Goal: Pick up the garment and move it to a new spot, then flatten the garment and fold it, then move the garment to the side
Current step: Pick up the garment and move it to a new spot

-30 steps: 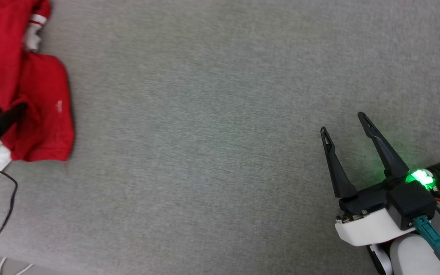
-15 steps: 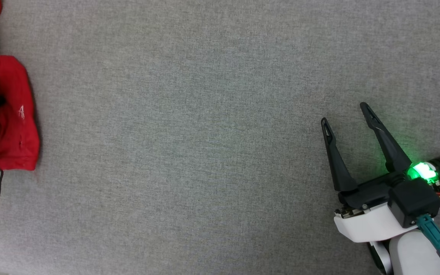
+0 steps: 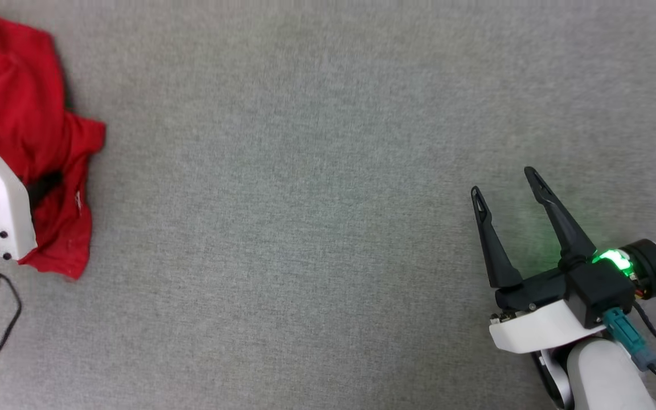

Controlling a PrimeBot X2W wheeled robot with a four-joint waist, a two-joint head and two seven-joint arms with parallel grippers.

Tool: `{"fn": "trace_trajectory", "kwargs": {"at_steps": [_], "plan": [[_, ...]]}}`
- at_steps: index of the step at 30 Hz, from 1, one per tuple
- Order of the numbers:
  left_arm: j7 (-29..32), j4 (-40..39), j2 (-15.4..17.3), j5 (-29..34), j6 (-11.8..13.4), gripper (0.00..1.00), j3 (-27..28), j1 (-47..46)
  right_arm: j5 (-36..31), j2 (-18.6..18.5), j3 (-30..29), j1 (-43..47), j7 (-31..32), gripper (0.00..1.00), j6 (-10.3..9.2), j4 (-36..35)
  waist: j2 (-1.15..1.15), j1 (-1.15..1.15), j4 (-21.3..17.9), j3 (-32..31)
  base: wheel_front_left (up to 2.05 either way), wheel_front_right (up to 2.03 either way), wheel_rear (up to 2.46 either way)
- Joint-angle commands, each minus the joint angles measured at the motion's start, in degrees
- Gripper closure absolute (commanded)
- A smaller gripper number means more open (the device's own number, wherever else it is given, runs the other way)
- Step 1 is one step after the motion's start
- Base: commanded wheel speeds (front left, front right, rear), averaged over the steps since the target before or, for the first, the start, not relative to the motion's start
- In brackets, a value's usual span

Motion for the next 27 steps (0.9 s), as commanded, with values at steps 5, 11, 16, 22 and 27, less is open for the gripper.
{"fn": "trace_trajectory", "kwargs": {"at_steps": [5, 11, 16, 22, 27], "plan": [[-7.0, -4.5, 1.6, 2.2, 0.0, 1.00, -6.8, -1.8, 2.0, 0.7, 0.0, 0.4, -0.5, 0.00, -0.04, 2.4, 0.00, 0.00, -3.5, -6.4, 0.00, 0.00, 0.00], [-11.9, -7.6, -1.5, 2.0, 0.0, 1.00, -12.5, -4.7, 5.5, 0.7, -0.9, 1.6, -0.4, 0.00, -0.04, 2.6, 0.00, 0.00, -6.5, -11.1, 0.00, 0.00, 0.00], [-14.5, -7.7, -4.8, 3.9, 0.0, 1.00, -17.5, -7.3, 7.2, 0.7, -1.3, 2.3, -0.4, 0.00, -0.04, 2.8, 0.00, 0.00, -9.9, -14.1, 0.00, 0.00, 0.00], [-17.8, -7.8, -12.1, 4.5, 0.0, 1.00, -21.1, -8.2, 8.7, 0.7, -2.4, 3.1, -0.4, 0.00, -0.04, 2.4, 0.00, 0.00, -14.3, -16.3, 0.00, 0.00, 0.00], [-19.9, -7.2, -20.1, 3.1, 1.7, 1.00, -21.5, -6.4, 9.6, 0.7, -3.6, 3.7, -0.4, 0.00, -0.04, 1.8, 0.00, 0.00, -17.8, -17.0, 0.00, 0.00, 0.00]]}}
